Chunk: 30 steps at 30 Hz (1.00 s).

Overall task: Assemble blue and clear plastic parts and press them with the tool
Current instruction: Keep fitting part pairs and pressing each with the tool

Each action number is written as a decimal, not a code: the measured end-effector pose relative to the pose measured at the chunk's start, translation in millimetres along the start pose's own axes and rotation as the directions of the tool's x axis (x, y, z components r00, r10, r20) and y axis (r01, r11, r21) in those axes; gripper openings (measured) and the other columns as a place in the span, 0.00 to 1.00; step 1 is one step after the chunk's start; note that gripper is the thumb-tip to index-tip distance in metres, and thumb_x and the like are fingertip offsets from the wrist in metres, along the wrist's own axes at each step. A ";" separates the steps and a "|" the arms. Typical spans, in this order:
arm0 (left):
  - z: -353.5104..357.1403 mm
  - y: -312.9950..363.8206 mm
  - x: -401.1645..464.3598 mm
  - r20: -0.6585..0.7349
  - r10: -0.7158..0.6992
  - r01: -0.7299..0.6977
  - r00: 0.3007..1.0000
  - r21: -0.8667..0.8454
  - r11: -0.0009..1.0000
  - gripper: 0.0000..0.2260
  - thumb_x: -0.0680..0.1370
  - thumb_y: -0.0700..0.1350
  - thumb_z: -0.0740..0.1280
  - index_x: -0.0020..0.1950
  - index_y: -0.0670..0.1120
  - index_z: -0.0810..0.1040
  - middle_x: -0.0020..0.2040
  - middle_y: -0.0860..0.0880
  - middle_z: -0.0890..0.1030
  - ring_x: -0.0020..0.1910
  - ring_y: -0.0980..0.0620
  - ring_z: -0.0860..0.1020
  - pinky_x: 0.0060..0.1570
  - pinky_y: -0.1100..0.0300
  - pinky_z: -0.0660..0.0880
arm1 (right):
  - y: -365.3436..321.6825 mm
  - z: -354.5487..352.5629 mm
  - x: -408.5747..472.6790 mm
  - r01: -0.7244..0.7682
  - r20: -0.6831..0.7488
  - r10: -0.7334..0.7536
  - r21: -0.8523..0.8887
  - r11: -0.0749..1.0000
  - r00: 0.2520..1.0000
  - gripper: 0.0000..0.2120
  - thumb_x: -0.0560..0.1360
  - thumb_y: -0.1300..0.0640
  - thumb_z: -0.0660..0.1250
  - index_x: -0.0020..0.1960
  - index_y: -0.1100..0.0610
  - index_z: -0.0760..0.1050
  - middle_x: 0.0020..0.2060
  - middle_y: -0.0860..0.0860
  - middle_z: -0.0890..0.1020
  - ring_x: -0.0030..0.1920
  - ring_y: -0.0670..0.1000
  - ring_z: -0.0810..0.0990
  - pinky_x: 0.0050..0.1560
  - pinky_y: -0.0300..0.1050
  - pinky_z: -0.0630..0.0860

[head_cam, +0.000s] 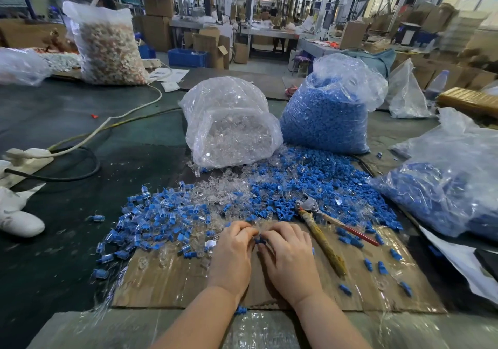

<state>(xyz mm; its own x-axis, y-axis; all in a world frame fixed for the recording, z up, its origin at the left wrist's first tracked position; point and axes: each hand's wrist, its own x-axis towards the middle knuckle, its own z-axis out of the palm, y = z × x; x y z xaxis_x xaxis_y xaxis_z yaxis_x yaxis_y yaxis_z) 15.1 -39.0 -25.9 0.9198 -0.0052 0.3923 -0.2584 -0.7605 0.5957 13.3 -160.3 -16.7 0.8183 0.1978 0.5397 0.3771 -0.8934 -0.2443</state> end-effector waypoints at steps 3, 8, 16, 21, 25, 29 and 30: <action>-2.7 2.8 0.6 -0.009 -0.018 0.018 1.000 -0.037 0.999 0.13 0.76 0.39 0.66 0.60 0.45 0.78 0.55 0.54 0.74 0.52 0.61 0.71 0.54 0.77 0.63 | -0.8 2.4 0.9 0.011 0.004 -0.010 -0.039 0.999 1.000 0.07 0.66 0.58 0.76 0.42 0.52 0.80 0.42 0.48 0.80 0.42 0.53 0.79 0.40 0.49 0.75; -5.5 4.7 0.5 -0.009 -0.041 0.041 0.999 -0.077 0.996 0.13 0.74 0.37 0.68 0.58 0.44 0.79 0.50 0.57 0.73 0.46 0.61 0.72 0.49 0.83 0.62 | -0.4 4.5 2.1 -0.009 -0.037 0.007 -0.065 0.998 0.999 0.12 0.63 0.61 0.79 0.39 0.53 0.77 0.36 0.47 0.79 0.37 0.52 0.78 0.35 0.45 0.74; -5.3 4.6 0.4 -0.003 -0.047 0.047 0.999 -0.081 0.996 0.12 0.74 0.37 0.68 0.57 0.44 0.78 0.49 0.58 0.71 0.46 0.62 0.72 0.49 0.83 0.62 | 1.1 5.9 -0.5 0.001 -0.049 -0.004 -0.059 0.998 0.999 0.11 0.64 0.62 0.78 0.38 0.54 0.76 0.35 0.47 0.78 0.36 0.51 0.77 0.35 0.45 0.74; -3.4 4.2 -0.9 0.020 -0.043 0.044 0.999 -0.050 0.998 0.16 0.77 0.39 0.65 0.65 0.43 0.73 0.55 0.55 0.70 0.50 0.62 0.71 0.51 0.83 0.60 | 1.3 6.5 -0.9 0.004 -0.077 -0.009 -0.060 0.998 0.997 0.11 0.64 0.61 0.77 0.37 0.54 0.75 0.33 0.47 0.77 0.34 0.51 0.76 0.36 0.43 0.71; -3.8 4.1 0.2 0.023 -0.058 0.059 0.998 -0.076 0.995 0.12 0.77 0.40 0.65 0.60 0.44 0.76 0.52 0.58 0.67 0.48 0.62 0.72 0.50 0.80 0.64 | 2.6 6.7 -1.9 -0.008 -0.074 0.005 -0.048 0.999 0.997 0.09 0.67 0.58 0.76 0.37 0.54 0.75 0.33 0.47 0.78 0.35 0.51 0.76 0.36 0.44 0.72; -5.5 5.2 0.5 0.019 -0.056 0.057 0.998 -0.109 0.992 0.05 0.76 0.38 0.66 0.50 0.46 0.77 0.49 0.58 0.68 0.44 0.62 0.73 0.48 0.79 0.67 | 2.7 6.1 -2.0 -0.032 -0.065 0.029 -0.043 0.999 0.997 0.10 0.67 0.57 0.76 0.36 0.54 0.75 0.33 0.47 0.78 0.35 0.51 0.77 0.35 0.46 0.74; -5.8 5.2 0.4 0.019 -0.056 0.057 0.998 -0.115 0.992 0.05 0.75 0.37 0.67 0.48 0.46 0.77 0.48 0.58 0.68 0.44 0.62 0.73 0.48 0.79 0.67 | 2.7 5.7 -2.2 -0.034 -0.063 0.031 -0.044 0.998 0.998 0.10 0.67 0.57 0.76 0.36 0.55 0.75 0.33 0.47 0.78 0.35 0.52 0.77 0.34 0.46 0.74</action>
<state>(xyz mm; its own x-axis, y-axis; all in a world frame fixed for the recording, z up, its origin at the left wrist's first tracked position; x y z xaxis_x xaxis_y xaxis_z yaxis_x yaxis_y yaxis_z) 12.4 -39.2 -18.6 0.9382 0.0247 0.3453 -0.2374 -0.6799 0.6938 15.0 -160.9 -23.2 0.8007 0.1440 0.5815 0.3297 -0.9164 -0.2269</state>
